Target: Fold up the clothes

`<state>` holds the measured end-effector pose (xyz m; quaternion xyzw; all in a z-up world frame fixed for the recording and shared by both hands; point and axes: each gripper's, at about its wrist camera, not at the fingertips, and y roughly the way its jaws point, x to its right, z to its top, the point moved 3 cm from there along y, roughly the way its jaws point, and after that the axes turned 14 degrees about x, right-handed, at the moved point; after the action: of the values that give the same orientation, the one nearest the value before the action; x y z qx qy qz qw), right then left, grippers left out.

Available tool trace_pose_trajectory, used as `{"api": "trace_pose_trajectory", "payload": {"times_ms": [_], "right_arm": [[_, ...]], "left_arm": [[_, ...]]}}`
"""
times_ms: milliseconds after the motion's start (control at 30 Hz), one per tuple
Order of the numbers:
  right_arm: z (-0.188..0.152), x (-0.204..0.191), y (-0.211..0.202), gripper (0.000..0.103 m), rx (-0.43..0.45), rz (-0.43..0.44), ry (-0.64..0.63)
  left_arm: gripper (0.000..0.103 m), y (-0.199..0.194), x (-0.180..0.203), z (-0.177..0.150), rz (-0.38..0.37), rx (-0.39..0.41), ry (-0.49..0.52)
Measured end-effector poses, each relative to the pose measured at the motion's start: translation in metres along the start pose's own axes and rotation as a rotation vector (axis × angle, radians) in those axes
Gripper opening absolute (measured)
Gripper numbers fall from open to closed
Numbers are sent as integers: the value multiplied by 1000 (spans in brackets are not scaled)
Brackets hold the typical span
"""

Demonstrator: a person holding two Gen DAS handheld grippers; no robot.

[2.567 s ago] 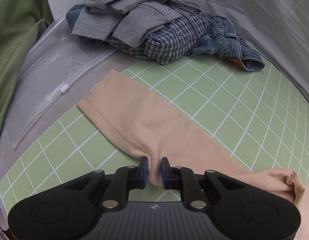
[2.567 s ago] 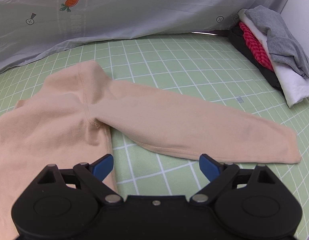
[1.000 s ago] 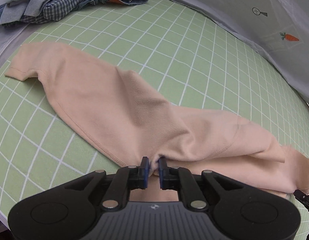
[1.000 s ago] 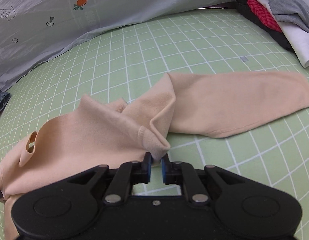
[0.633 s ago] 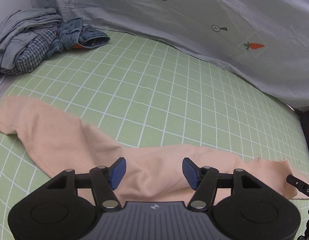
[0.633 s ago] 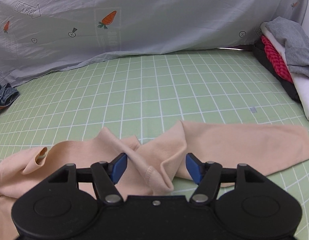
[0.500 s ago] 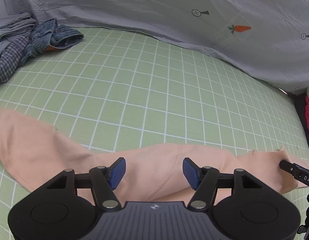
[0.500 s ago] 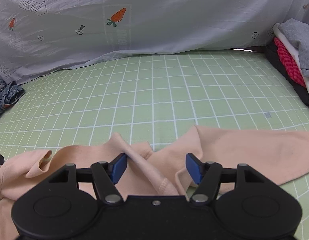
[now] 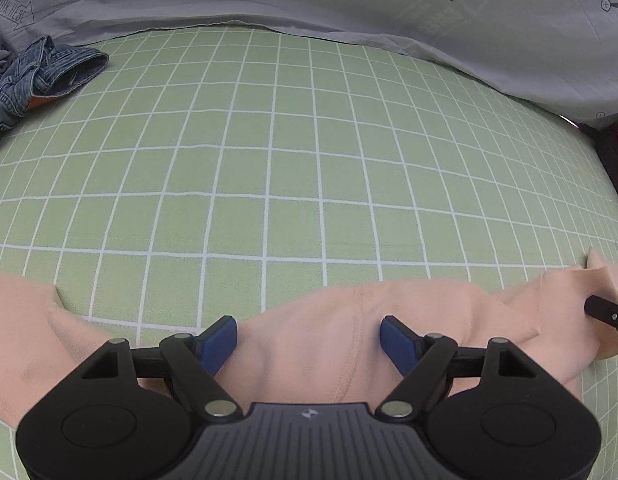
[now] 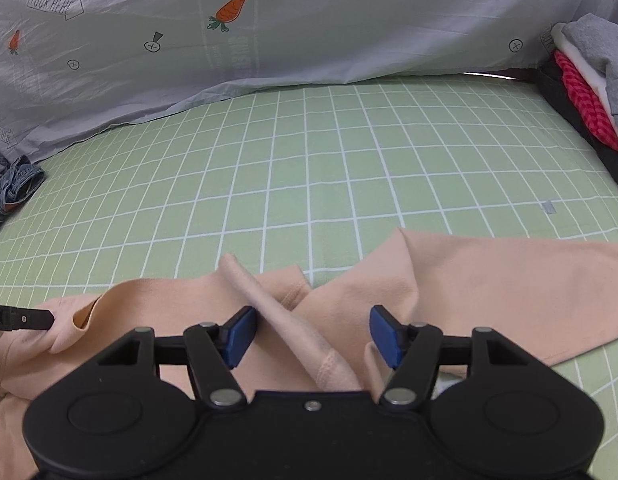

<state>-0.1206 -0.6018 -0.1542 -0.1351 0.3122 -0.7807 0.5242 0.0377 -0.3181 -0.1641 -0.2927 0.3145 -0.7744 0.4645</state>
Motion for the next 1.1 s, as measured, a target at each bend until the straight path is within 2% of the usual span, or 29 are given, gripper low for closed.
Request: {"api": "trace_pose_trajectory", "payload": {"times_ms": [33,100,167,200,400,567,667,733,800,933,1033,1100], "right_arm": [[0,-1,-1,51,4,7,-1],[0,-5,-4,26,14,35,-4],[2,-8,-7,13,26,49,-19],[3,-10,-8,11,33,50,-30],[33,-16,-9,7,114,75,-73],[93,-35,16,6,233,117,-152],[130,-45,46,5,303,131,-187],[143,-54,77,5,312,120,-213],[150,-63,110,5,309,106,-239],[138,-71,172,4,237,68,-259],[128,-71,207,5,177,47,-258],[123,-72,220,7,143,35,-265]], "left_arm": [[59,0,-1,0,10,7,-5],[22,-2,-3,0,24,19,5],[10,-4,-8,2,17,30,-25],[8,-5,-11,4,20,38,-42],[7,-25,-29,29,20,152,-114],[6,-38,-39,86,28,341,-118],[6,-18,-47,121,68,418,-128],[6,3,-51,142,99,448,-137],[6,31,-59,155,129,431,-154],[7,88,-72,162,161,351,-148],[7,113,-76,160,180,304,-149],[13,123,-78,159,189,284,-150]]}}
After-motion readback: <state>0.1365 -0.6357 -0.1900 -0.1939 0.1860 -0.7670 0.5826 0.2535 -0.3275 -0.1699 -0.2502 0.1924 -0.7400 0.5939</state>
